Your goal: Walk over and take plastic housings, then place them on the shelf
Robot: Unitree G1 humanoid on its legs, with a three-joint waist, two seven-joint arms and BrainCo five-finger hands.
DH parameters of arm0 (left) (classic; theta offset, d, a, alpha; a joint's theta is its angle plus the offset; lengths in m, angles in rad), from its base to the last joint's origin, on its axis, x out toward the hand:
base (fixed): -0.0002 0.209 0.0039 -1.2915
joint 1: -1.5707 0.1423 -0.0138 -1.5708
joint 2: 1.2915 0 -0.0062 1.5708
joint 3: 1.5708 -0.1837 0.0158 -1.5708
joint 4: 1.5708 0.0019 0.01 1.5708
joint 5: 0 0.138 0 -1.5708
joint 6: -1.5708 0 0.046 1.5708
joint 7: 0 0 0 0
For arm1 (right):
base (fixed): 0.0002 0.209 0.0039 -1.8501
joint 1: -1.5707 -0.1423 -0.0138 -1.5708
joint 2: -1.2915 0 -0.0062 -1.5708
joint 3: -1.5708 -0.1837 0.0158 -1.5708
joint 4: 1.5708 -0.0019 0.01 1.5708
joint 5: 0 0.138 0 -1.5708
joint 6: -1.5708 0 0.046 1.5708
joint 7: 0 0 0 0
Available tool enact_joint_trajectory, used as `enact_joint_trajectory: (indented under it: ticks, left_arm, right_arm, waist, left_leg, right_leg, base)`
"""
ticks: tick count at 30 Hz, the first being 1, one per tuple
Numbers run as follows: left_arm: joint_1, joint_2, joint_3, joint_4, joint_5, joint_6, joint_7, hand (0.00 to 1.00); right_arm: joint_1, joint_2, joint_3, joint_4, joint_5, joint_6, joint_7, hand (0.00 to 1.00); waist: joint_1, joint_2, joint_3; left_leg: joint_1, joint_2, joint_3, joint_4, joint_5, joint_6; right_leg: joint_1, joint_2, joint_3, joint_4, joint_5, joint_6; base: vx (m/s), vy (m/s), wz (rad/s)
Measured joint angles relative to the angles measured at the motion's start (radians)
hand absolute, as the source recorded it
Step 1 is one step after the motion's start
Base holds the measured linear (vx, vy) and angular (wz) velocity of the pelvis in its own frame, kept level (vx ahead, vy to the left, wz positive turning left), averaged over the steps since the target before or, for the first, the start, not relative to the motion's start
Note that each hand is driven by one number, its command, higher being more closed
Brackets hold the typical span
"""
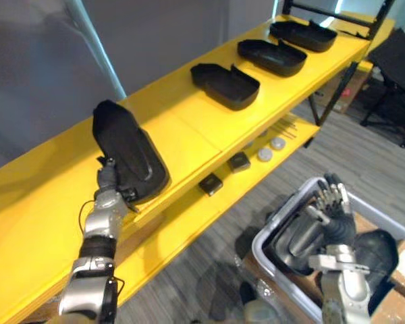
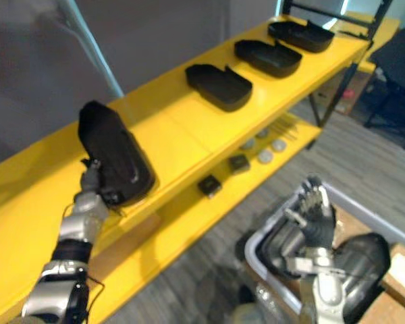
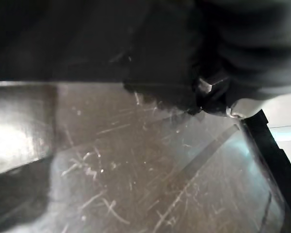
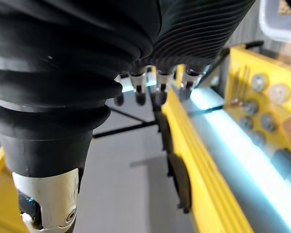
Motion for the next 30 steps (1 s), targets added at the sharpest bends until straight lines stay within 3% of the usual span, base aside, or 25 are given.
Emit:
enact_joint_trajectory:
  ticks: [9,13,14,30]
  left_arm:
    - [-0.085,0.081,0.039,0.077,-0.036,-0.020,0.036,1.00]
    - [-0.113,0.125,0.042,0.102,-0.071,-0.020,0.078,1.00]
    - [-0.120,0.125,0.042,0.103,-0.071,-0.020,0.092,0.00]
    - [-0.169,0.172,0.051,0.154,-0.055,-0.018,0.214,0.00]
  right_arm:
    - [-0.010,-0.062,0.018,-0.024,0.030,0.022,0.005,0.00]
    - [-0.002,-0.077,0.046,-0.032,0.041,0.022,0.008,0.00]
    - [0.003,-0.078,0.055,-0.034,0.049,0.022,0.008,0.00]
    - [0.044,-0.080,0.134,-0.075,0.051,0.022,-0.014,0.00]
  waist:
    - [-0.035,0.014,0.057]
    - [-0.036,0.016,0.082]
    - [-0.036,0.017,0.089]
    - [-0.034,0.019,0.099]
  left_leg:
    - [-0.061,0.003,0.001,0.002,0.046,0.000]
    - [-0.065,0.006,0.019,0.003,0.047,-0.001]
    - [-0.065,0.006,0.019,0.003,0.047,-0.001]
    - [-0.099,0.000,0.011,0.019,0.061,0.010]
  right_leg:
    - [-0.065,0.005,0.015,0.001,0.024,-0.015]
    - [-0.077,0.011,0.031,0.001,0.035,-0.019]
    - [-0.077,0.011,0.032,0.001,0.036,-0.019]
    - [-0.100,0.001,0.029,0.001,0.050,-0.017]
  base:
    - [-0.04,-0.050,-0.03]
    - [-0.04,-0.018,-0.13]
    - [0.00,0.000,0.00]
    - [-0.01,0.000,0.01]
